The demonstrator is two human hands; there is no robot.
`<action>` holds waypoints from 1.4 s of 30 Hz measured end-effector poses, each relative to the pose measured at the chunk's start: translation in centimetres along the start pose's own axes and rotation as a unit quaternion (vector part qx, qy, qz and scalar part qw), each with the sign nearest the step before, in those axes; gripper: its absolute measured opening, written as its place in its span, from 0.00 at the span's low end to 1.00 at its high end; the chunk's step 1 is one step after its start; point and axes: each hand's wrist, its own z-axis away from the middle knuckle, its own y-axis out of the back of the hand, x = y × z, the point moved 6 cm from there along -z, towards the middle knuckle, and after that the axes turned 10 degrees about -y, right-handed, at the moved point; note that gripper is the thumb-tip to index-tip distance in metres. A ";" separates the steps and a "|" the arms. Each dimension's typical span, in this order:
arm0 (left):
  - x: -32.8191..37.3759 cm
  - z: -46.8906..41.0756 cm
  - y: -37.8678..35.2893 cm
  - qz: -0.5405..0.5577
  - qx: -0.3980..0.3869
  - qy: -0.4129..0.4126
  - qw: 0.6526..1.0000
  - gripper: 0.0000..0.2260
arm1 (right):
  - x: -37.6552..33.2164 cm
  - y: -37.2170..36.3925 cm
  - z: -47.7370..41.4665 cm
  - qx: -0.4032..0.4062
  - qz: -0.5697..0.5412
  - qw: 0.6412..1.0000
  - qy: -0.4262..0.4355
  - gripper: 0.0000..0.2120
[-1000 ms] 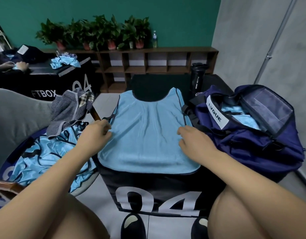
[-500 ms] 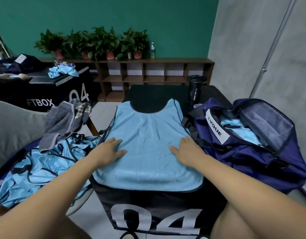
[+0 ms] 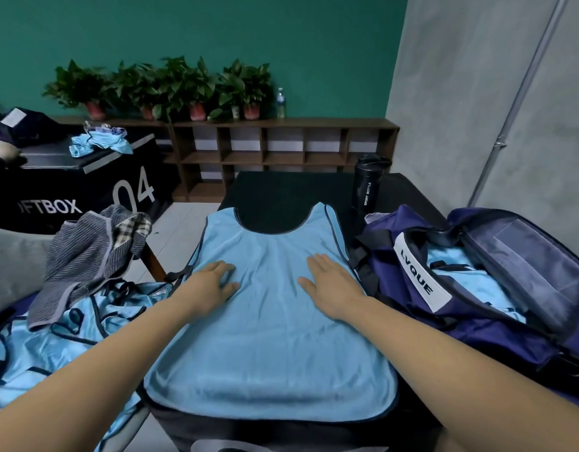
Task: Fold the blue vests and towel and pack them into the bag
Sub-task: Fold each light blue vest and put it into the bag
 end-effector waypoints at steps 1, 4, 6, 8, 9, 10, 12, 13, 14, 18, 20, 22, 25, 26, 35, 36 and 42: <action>-0.1 -0.6 -0.2 0.002 -0.004 0.001 1.000 0.29 | 0.3 0.0 -0.8 0.008 -0.008 1.000 -0.009 0.40; -0.8 -2.2 -0.4 0.013 -0.005 0.013 1.000 0.32 | 2.1 0.1 -2.8 0.021 -0.051 0.997 -0.051 0.38; -1.5 -2.9 -0.5 0.030 0.013 0.019 0.999 0.34 | 3.4 0.1 -3.3 0.031 -0.063 0.994 -0.079 0.39; -2.2 -3.2 -0.8 0.035 0.034 0.020 0.999 0.36 | 4.2 0.0 -3.4 0.029 -0.060 0.993 -0.100 0.39; -2.5 -3.3 -1.1 0.034 0.044 0.022 0.998 0.37 | 4.3 -0.1 -3.5 0.026 -0.056 0.993 -0.103 0.39; -2.8 -3.3 -1.3 0.034 0.053 0.025 0.998 0.38 | 4.4 -0.1 -3.6 0.026 -0.053 0.993 -0.103 0.39; -3.1 -3.2 -1.6 0.039 0.064 0.030 0.997 0.39 | 4.6 -0.1 -3.7 0.043 -0.072 0.991 -0.107 0.38; -3.2 -3.2 -1.7 0.043 0.066 0.030 0.996 0.40 | 4.9 0.0 -3.7 0.053 -0.087 0.988 -0.114 0.38; -3.2 -3.2 -1.6 0.047 0.064 0.030 0.996 0.41 | 5.2 0.0 -3.7 0.058 -0.094 0.987 -0.118 0.37; -2.7 -3.6 -1.0 0.063 0.047 0.030 0.996 0.44 | 6.2 0.0 -4.0 0.053 -0.066 0.989 -0.120 0.38; -2.3 -4.0 -0.8 0.072 0.041 0.032 0.996 0.46 | 6.8 0.1 -4.2 0.054 -0.058 0.989 -0.124 0.39; -2.1 -4.4 -0.7 0.074 0.035 0.046 0.996 0.46 | 7.3 0.1 -4.4 0.058 -0.052 0.989 -0.126 0.40; -2.0 -5.4 -0.4 0.057 0.000 0.068 0.996 0.42 | 7.2 0.1 -4.8 0.045 -0.042 0.991 -0.116 0.41; -2.0 -6.0 0.0 0.043 -0.008 0.075 0.996 0.39 | 6.9 0.4 -5.1 0.039 -0.049 0.992 -0.113 0.41; -2.9 -14.4 1.8 0.014 0.030 0.072 0.997 0.27 | 3.6 3.8 -14.3 0.023 -0.081 0.994 -0.069 0.21; -3.2 -15.2 1.5 0.021 0.040 0.071 0.996 0.27 | 3.7 3.6 -15.4 0.012 -0.082 0.994 -0.070 0.21; -4.5 -17.0 -1.0 -0.006 0.120 0.056 0.991 0.27 | 5.0 2.5 -19.4 0.007 -0.014 0.998 -0.055 0.25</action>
